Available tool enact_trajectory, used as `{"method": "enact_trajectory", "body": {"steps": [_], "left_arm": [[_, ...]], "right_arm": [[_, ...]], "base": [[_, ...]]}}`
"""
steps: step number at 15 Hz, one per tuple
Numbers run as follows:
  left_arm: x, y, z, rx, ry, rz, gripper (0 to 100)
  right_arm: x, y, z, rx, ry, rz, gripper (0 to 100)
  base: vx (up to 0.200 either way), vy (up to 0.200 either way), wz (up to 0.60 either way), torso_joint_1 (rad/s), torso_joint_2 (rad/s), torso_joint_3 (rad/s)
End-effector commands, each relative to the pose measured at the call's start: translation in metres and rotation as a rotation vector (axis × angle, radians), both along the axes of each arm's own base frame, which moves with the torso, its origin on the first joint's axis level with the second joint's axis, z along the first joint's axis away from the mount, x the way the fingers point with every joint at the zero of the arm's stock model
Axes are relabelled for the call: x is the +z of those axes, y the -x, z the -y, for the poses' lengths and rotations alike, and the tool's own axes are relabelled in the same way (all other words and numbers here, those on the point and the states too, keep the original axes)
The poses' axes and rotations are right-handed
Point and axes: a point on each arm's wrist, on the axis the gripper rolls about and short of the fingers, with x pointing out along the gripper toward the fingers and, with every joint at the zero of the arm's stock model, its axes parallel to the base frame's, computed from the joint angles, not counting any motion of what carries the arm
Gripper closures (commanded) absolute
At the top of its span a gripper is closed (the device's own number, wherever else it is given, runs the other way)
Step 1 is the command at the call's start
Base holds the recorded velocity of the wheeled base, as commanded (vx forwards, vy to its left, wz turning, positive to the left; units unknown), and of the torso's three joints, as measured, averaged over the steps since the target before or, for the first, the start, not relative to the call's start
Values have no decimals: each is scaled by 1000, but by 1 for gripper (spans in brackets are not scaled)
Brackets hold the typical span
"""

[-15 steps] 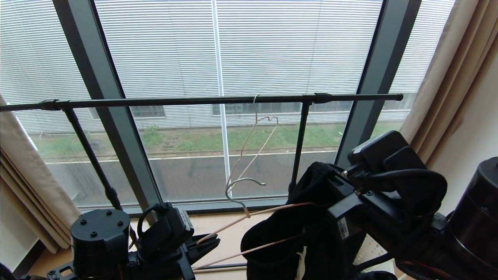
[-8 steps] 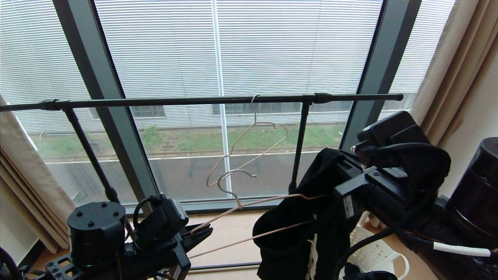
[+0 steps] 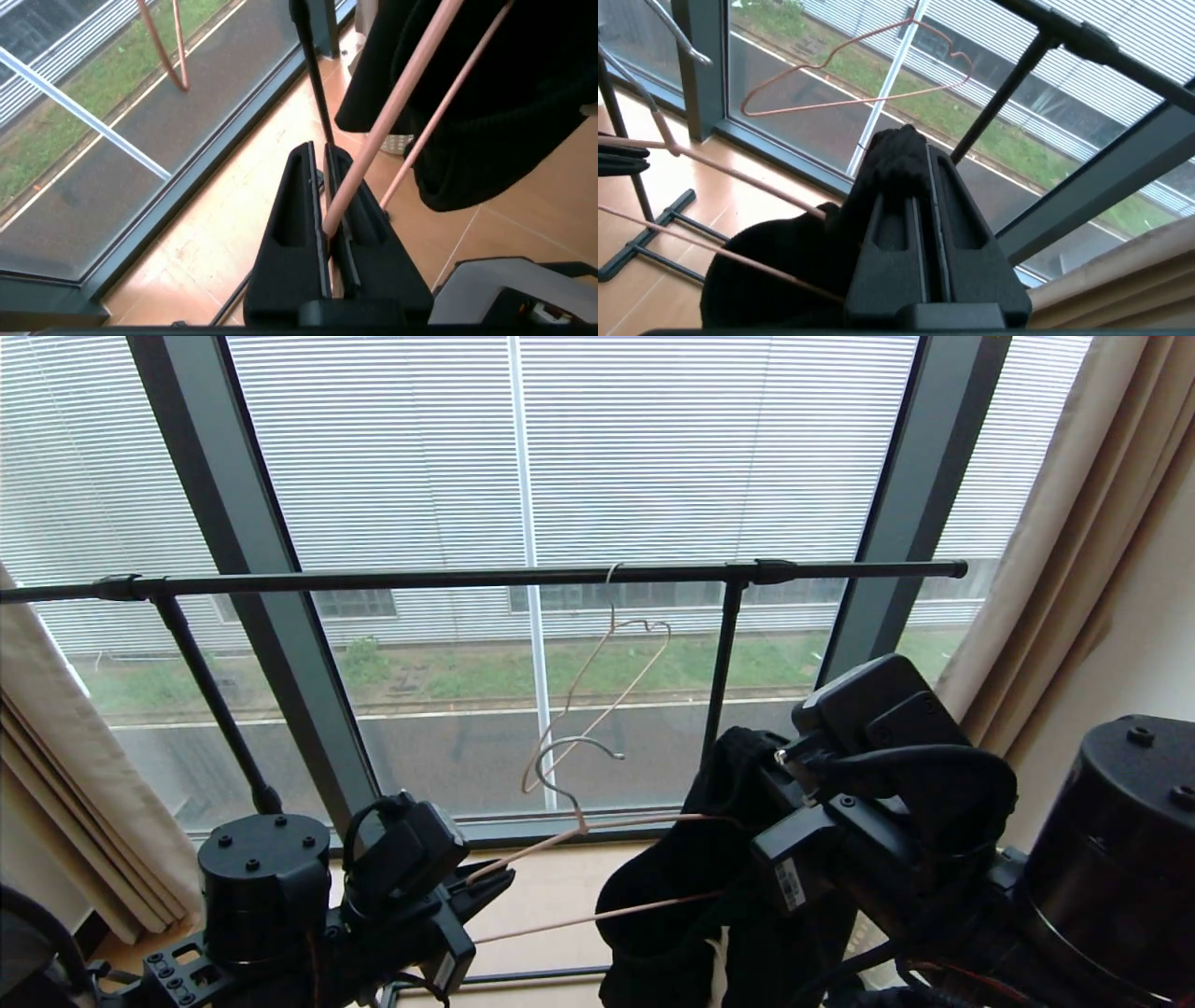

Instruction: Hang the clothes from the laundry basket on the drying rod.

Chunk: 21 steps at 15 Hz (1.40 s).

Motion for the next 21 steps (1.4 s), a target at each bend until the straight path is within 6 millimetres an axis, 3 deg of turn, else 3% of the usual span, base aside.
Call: {"method": "enact_trajectory", "body": {"steps": [1,8,12,17,21], "left_arm": [[0,2,4,-18,0,-1,100],[2,5,10,-34,22,14,100],[17,-20,10,220,102,69,100],[20,-23,11,255,102,87,100],[18,-21,15,239,99,83,100]], "right_arm": [[-9,-5,-10,-4,13,-15,100],[-8,-12,-20,-78,-47,30,100],[6,-26,-13,-210,-87,64,100],[14,-31,-16,-254,-109,80,100],[11,-33,-44,-222,-62,56,100]], "base": [[0,0,0,0,0,0],[0,0,0,0,0,0],[0,0,0,0,0,0],[0,0,0,0,0,0],[0,0,0,0,0,0]]}}
